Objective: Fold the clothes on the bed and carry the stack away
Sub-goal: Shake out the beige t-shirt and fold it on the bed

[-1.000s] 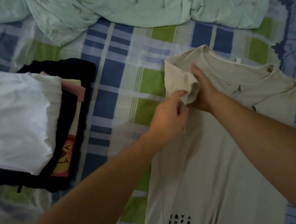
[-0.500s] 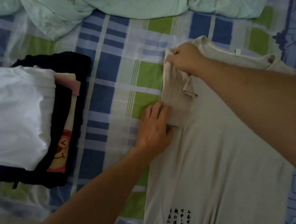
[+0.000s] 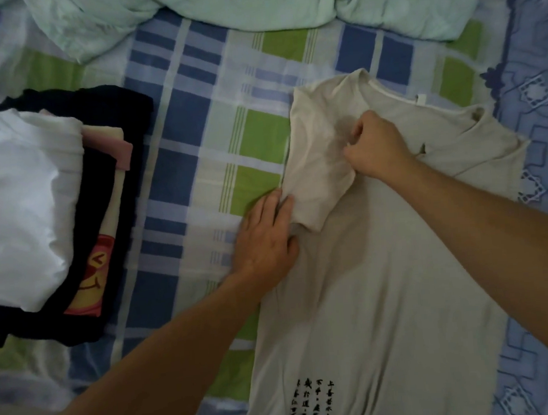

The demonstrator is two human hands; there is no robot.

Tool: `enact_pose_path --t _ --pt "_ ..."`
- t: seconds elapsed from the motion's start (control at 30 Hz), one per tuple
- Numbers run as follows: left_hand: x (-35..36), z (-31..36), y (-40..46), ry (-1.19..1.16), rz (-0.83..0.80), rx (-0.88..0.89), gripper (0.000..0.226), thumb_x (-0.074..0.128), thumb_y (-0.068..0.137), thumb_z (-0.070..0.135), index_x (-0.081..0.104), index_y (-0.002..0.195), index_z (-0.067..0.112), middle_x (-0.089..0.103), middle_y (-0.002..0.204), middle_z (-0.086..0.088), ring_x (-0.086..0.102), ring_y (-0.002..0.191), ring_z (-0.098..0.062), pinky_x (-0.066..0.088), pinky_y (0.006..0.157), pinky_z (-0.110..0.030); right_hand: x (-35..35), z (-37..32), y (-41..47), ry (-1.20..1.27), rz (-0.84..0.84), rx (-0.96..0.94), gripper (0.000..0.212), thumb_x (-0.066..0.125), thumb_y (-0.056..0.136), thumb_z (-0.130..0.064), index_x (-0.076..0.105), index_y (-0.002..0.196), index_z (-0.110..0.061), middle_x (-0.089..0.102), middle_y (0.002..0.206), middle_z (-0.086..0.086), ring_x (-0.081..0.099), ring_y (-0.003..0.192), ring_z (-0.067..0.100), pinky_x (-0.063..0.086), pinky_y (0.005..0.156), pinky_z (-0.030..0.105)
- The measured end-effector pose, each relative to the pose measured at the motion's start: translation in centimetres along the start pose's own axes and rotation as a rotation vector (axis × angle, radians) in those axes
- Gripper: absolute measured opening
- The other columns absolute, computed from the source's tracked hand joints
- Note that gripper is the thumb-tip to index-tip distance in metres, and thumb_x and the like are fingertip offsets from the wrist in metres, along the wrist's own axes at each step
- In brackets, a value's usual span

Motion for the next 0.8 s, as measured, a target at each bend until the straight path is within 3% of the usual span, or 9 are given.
enact_pose_path --t 0.07,0.13,0.2,0.27,0.4,0.5,0.57,0.7,0.8 --pt "0.0 0.2 -0.2 0.015 -0.017 -0.002 0.079 0.066 0.085 0.03 0.039 0.156 0.014 0.03 0.165 -0.011 0.027 0.148 -0.03 0.032 0.118 -0.046 -2.1 0.7 -1.2 -0.001 0.165 0.007 0.022 0.062 0.081 -0.011 0.055 0.1 -0.015 0.056 0.104 0.008 0.058 0.093 0.033 0.04 0.073 0.035" --pt "0.0 0.5 -0.3 0.041 -0.029 0.013 0.078 0.064 0.086 0.031 0.036 0.157 0.015 0.023 0.168 -0.009 0.021 0.152 -0.029 0.03 0.12 -0.047 -2.8 -0.9 -2.8 -0.012 0.259 -0.165 0.021 0.058 0.081 -0.004 0.06 0.101 -0.012 0.056 0.111 0.012 0.055 0.101 0.032 0.037 0.077 0.033" --pt "0.0 1.0 -0.7 0.069 -0.021 0.059 0.076 0.063 0.085 0.029 0.04 0.156 0.015 0.022 0.169 -0.009 0.019 0.155 -0.031 0.029 0.12 -0.05 -0.8 -3.9 -4.7 -0.043 0.168 -0.442 0.019 0.06 0.083 -0.004 0.066 0.101 -0.007 0.059 0.11 0.014 0.055 0.102 0.03 0.038 0.08 0.029" --pt "0.1 1.5 -1.3 0.079 0.011 0.12 0.072 0.061 0.083 0.025 0.046 0.152 0.013 0.029 0.167 -0.011 0.024 0.154 -0.033 0.03 0.12 -0.051 2.0 -5.4 -5.9 -0.154 0.018 -0.599 0.021 0.061 0.086 -0.007 0.07 0.105 -0.003 0.062 0.109 0.017 0.057 0.103 0.035 0.045 0.085 0.036" --pt "0.9 1.7 -2.7 0.064 0.076 0.196 0.068 0.049 0.082 0.024 0.051 0.15 0.014 0.037 0.163 -0.013 0.032 0.151 -0.035 0.03 0.12 -0.052 3.1 -7.2 -5.0 -0.219 0.087 -0.591 0.037 0.056 0.094 -0.02 0.063 0.127 -0.005 0.056 0.13 0.019 0.05 0.118 0.04 0.044 0.1 0.048" --pt "1.6 1.0 -3.2 0.047 0.131 0.221 0.065 0.053 0.086 0.02 0.05 0.151 0.013 0.038 0.162 -0.016 0.032 0.151 -0.037 0.027 0.122 -0.051 6.5 -8.0 -3.1 -0.35 -0.096 -0.548 0.062 0.036 0.105 -0.043 0.028 0.16 -0.017 0.019 0.168 0.014 0.016 0.155 0.035 0.018 0.125 0.048" --pt "2.0 0.8 -3.3 0.053 0.123 0.229 0.067 0.054 0.088 0.02 0.046 0.154 0.013 0.034 0.164 -0.016 0.029 0.152 -0.036 0.024 0.123 -0.05 7.8 -7.3 -1.7 -0.391 -0.15 -0.478 0.069 0.026 0.105 -0.054 0.009 0.165 -0.023 -0.001 0.173 0.007 -0.002 0.159 0.03 0.005 0.128 0.05" --pt "2.5 0.2 -3.1 0.049 0.074 0.228 0.071 0.054 0.088 0.025 0.041 0.157 0.016 0.029 0.167 -0.015 0.025 0.154 -0.034 0.023 0.123 -0.049 8.1 -6.7 -1.5 -0.375 -0.091 -0.416 0.074 0.022 0.104 -0.059 -0.001 0.165 -0.025 -0.006 0.173 0.006 -0.008 0.159 0.028 0.0 0.128 0.05" --pt "2.4 -0.4 -3.1 0.024 0.031 0.189 0.079 0.059 0.085 0.031 0.036 0.158 0.017 0.026 0.167 -0.016 0.025 0.153 -0.033 0.023 0.123 -0.046 7.2 -4.5 -4.2 -0.322 0.033 -0.379 0.072 0.03 0.104 -0.055 0.008 0.165 -0.024 0.005 0.172 0.011 0.001 0.159 0.031 0.005 0.127 0.048"
Point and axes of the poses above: each hand's wrist, its own y-axis towards the middle knuckle, its own x-axis out of the palm, z = x × y, the point moved 9 cm from there along y, towards the middle knuckle
